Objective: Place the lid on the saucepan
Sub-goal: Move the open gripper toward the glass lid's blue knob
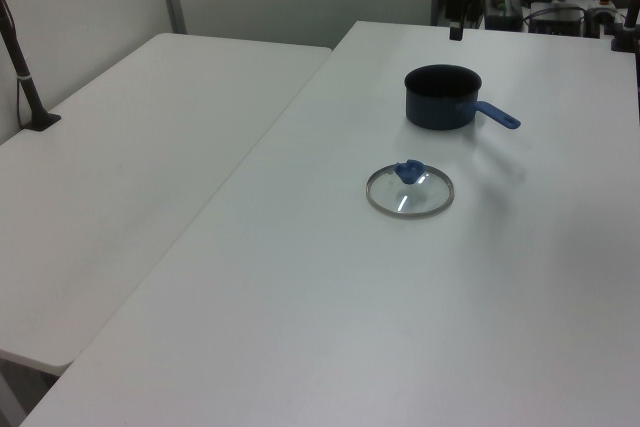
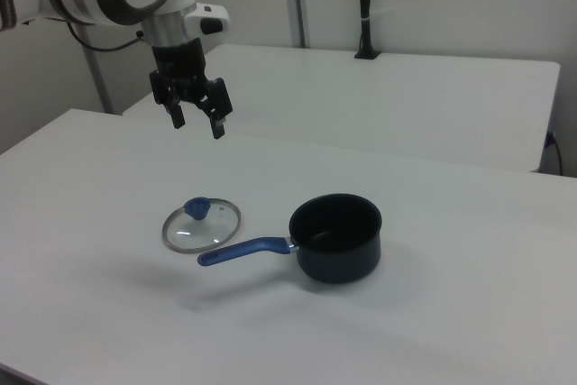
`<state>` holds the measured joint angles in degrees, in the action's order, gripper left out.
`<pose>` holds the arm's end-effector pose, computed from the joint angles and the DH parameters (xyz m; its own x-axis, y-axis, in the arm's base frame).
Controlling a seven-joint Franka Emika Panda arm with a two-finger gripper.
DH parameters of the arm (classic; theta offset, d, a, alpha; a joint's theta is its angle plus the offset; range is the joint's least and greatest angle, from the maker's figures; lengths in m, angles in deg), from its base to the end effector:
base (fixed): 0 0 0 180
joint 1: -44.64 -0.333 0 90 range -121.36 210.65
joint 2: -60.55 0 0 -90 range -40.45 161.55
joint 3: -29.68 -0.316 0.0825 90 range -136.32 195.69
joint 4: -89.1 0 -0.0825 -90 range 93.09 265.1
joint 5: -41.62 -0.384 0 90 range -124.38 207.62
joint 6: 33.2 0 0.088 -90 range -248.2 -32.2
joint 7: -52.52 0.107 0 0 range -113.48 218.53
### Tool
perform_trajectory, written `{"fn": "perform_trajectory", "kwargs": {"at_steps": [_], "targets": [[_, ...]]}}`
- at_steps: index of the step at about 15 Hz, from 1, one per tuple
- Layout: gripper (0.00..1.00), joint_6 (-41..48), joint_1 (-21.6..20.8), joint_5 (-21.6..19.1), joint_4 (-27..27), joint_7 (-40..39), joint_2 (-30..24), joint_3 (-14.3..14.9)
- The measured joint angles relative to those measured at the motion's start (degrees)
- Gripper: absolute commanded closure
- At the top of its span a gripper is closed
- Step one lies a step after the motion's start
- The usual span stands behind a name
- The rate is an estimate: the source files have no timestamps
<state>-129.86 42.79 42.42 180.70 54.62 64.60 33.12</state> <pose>0.5845 -0.0164 0.5813 0.9979 -0.0625 0.0184 -0.0628 -0.9979 0.0175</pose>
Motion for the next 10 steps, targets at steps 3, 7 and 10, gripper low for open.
{"fn": "perform_trajectory", "kwargs": {"at_steps": [3,7,10], "targets": [[0.0,0.0,0.0,0.0,0.0,0.0,0.1,0.0],[0.0,0.0,0.0,0.0,0.0,0.0,0.4,0.0],[0.0,0.0,0.0,0.0,0.0,0.0,0.4,-0.1]]}}
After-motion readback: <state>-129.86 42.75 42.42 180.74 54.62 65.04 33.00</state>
